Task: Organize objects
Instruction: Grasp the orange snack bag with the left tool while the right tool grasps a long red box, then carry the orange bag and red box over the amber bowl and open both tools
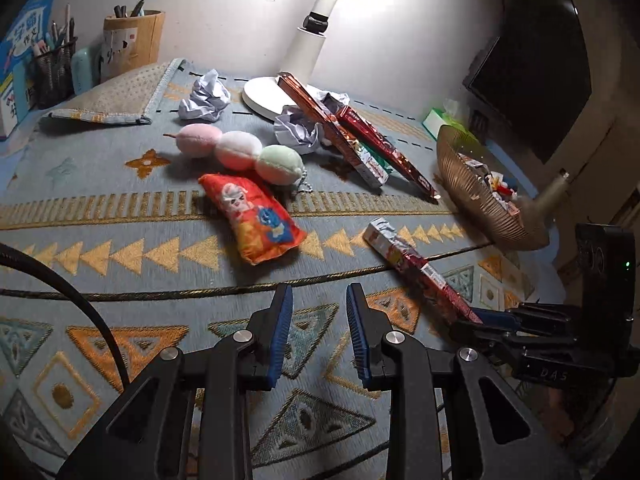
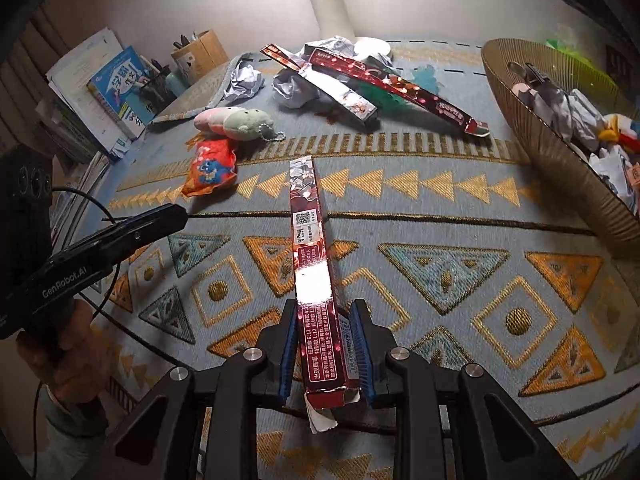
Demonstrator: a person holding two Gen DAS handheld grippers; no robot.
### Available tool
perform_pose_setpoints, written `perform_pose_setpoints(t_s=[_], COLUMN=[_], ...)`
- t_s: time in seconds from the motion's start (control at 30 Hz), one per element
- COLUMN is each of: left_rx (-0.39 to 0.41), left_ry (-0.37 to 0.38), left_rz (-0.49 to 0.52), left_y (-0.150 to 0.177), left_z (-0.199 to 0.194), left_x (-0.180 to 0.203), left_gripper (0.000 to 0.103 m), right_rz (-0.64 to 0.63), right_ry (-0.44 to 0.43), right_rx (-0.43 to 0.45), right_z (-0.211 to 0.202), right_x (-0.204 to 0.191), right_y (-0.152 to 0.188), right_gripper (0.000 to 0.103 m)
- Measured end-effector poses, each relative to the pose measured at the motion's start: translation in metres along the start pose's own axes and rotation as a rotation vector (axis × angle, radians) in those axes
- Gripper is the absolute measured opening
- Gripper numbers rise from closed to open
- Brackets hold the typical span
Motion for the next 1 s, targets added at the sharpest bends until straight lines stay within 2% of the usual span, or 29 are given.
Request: perform_pose_setpoints(t_s=[0.07, 0.1, 0.13, 0.17, 0.2, 0.3, 0.4, 0.43, 0.5, 0.6, 0.67, 0.73, 0.77, 0.8, 0.83, 0.93, 1.0], left_rx=[0.050, 0.060, 0.058, 0.051, 0.043, 0.028, -0.055, -0.070, -0.080, -0.059, -0.049, -0.048, -0.049, -0.052, -0.056, -0.062, -0.060], left_ry=[-0.075, -0.094, -0.087, -0.064, -0.041, -0.052, -0.064, -0.090, -0.210, -0.258, -0.251, -0.224, -0.214, -0.201, -0.179, -0.064, -0.022], left_rz=[-0.019, -0.047, -0.073, -0.093, -0.116, -0.131, -0.099, -0.088, -0.082, -0.067, -0.070, -0.070, -0.068, -0.070, -0.071, -0.082, -0.079], left_y=[-0.003, -0.007, -0.013, -0.020, -0.027, -0.046, -0.059, -0.061, -0.065, -0.068, -0.067, -0.065, -0.063, -0.060, -0.057, -0.037, -0.018], left_z=[-0.005, -0.007, -0.007, -0.006, -0.003, 0.008, 0.032, 0.040, 0.052, 0.057, 0.056, 0.053, 0.051, 0.049, 0.046, 0.036, 0.028], left_x=[-0.009, -0.016, -0.025, -0.032, -0.040, -0.045, -0.033, -0.029, -0.025, -0.020, -0.020, -0.021, -0.021, -0.021, -0.020, -0.017, -0.012], left_gripper=[0.026, 0.030, 0.035, 0.039, 0.039, 0.039, 0.039, 0.039, 0.039, 0.039, 0.033, 0.028, 0.026, 0.026, 0.026, 0.025, 0.025], right_rz=[-0.005, -0.009, -0.014, -0.019, -0.024, -0.043, -0.038, -0.045, -0.063, -0.086, -0.109, -0.144, -0.162, -0.182, -0.195, -0.190, -0.173], right_ry=[0.012, 0.003, -0.010, -0.017, -0.015, 0.028, 0.050, 0.065, 0.096, 0.148, 0.196, 0.195, 0.188, 0.177, 0.158, -0.010, -0.044], right_rx=[-0.007, -0.004, -0.009, -0.004, 0.016, 0.039, 0.039, 0.050, 0.051, 0.069, 0.093, 0.117, 0.123, 0.119, 0.105, 0.076, 0.092], right_z=[0.004, 0.003, 0.003, 0.003, 0.002, 0.005, 0.012, 0.012, 0.015, 0.020, 0.023, 0.023, 0.023, 0.023, 0.023, 0.015, 0.003], right_x=[0.002, 0.001, 0.002, 0.000, 0.000, -0.001, 0.000, -0.001, -0.004, -0.009, -0.015, -0.025, -0.029, -0.034, -0.037, -0.039, -0.034], right_y=[-0.001, -0.003, -0.005, -0.006, -0.007, -0.012, -0.020, -0.022, -0.026, -0.031, -0.033, -0.034, -0.034, -0.033, -0.033, -0.024, -0.016], right_gripper=[0.028, 0.035, 0.051, 0.062, 0.078, 0.081, 0.081, 0.081, 0.081, 0.081, 0.074, 0.048, 0.041, 0.021, 0.018, 0.017, 0.017])
Point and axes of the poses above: each gripper's, at about its wrist camera, not at the fingertips, and z roughly the way its jaws point, x to its right, y to its underside, the point moved 4 cm from there along z, roughly the way its jaws point, and after that the axes turned 13 degrees about -x, right-handed, at the moved point
